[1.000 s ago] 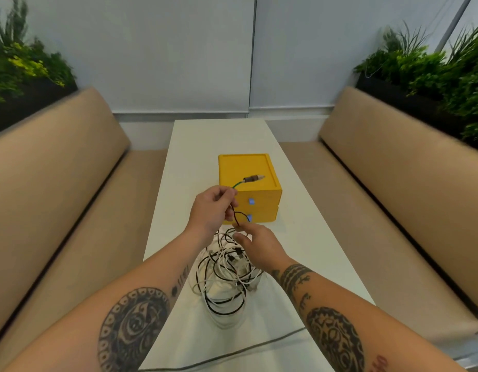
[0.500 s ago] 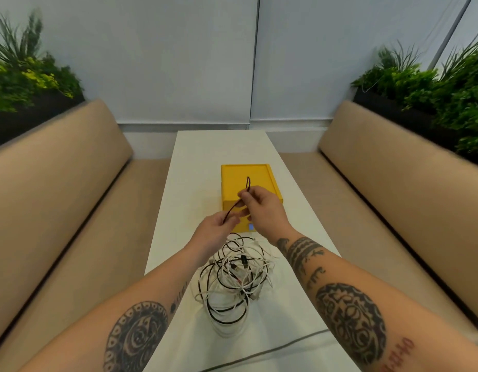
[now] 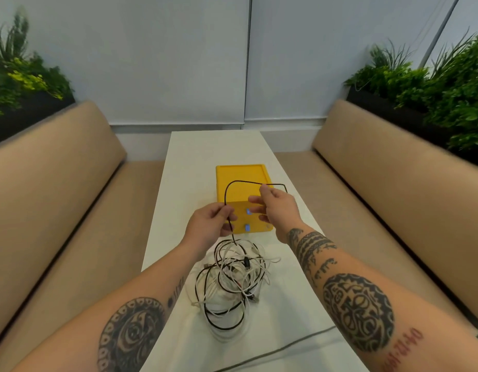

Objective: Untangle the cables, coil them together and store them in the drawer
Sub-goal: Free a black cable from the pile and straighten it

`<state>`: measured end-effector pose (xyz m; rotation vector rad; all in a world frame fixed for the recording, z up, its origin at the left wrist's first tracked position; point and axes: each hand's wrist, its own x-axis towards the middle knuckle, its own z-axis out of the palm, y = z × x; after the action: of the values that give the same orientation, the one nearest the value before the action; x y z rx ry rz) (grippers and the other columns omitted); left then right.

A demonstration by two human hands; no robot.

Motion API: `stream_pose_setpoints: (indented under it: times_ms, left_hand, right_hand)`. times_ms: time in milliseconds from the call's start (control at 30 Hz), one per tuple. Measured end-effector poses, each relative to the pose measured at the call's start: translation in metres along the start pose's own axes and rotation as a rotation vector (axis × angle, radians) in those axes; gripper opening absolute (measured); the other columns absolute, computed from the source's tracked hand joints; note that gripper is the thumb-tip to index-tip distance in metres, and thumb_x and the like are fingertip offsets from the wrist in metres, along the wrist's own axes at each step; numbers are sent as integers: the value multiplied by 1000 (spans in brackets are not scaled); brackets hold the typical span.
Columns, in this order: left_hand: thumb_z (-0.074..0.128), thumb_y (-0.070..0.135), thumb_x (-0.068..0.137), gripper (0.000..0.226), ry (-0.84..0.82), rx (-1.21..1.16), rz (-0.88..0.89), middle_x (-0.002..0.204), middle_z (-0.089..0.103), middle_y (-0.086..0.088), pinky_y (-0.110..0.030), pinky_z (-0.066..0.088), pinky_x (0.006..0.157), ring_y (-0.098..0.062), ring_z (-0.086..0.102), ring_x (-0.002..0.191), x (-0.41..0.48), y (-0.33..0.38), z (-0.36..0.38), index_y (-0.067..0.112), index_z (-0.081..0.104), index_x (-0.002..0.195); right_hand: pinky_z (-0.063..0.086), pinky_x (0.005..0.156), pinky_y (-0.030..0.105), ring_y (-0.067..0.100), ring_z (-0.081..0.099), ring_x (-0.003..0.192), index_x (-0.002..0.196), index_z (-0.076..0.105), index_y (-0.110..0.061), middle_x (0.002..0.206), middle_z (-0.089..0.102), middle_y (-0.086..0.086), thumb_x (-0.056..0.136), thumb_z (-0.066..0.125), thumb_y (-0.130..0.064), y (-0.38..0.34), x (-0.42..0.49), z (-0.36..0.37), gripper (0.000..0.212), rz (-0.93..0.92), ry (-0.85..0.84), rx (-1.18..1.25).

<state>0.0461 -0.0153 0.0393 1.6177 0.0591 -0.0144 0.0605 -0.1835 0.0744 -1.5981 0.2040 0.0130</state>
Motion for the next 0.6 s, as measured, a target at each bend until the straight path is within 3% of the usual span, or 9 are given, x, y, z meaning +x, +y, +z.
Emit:
stream_pose_setpoints:
  times_ms: [133,233,367,467,600]
  left_hand:
    - [57,23,100,15,-3,-45,47,85,73,-2,-31,60,68,-21,68,72,7,22,2,15,71,100]
    - [57,22,100,16,-10,-90,72,88,73,-5,-31,58,65,-22,67,71,13,36,6,14,71,100]
    - [57,27,100,17,-2,-101,95,93,75,-3,-33,59,68,-22,69,75,14,44,9,18,71,104]
    - [55,36,100,20,24,-116,91,104,75,-1,-31,58,69,-16,68,83,13,41,6,23,70,105]
    - [49,47,100,32,24,45,59,109,72,7,-37,55,81,-14,66,97,6,24,0,26,71,105]
  right_hand:
    - [48,75,32,16,67,94,122,63,-20,108,72,-5,100,55,-34,28,-11,2,27,-15,-210,-262]
    - [49,78,30,14,63,93,110,63,-28,109,68,-4,97,61,-25,45,-21,11,14,-104,-385,-411]
    - [53,91,40,22,65,98,98,65,-31,106,72,-2,101,52,-25,50,-17,20,14,-206,-254,-506]
    - [54,88,46,17,68,87,89,68,-32,98,74,-2,101,52,-26,39,-14,20,21,-218,-202,-453]
    - [58,83,45,15,70,79,89,71,-33,91,75,-3,100,55,-24,21,-10,18,21,-272,-159,-343]
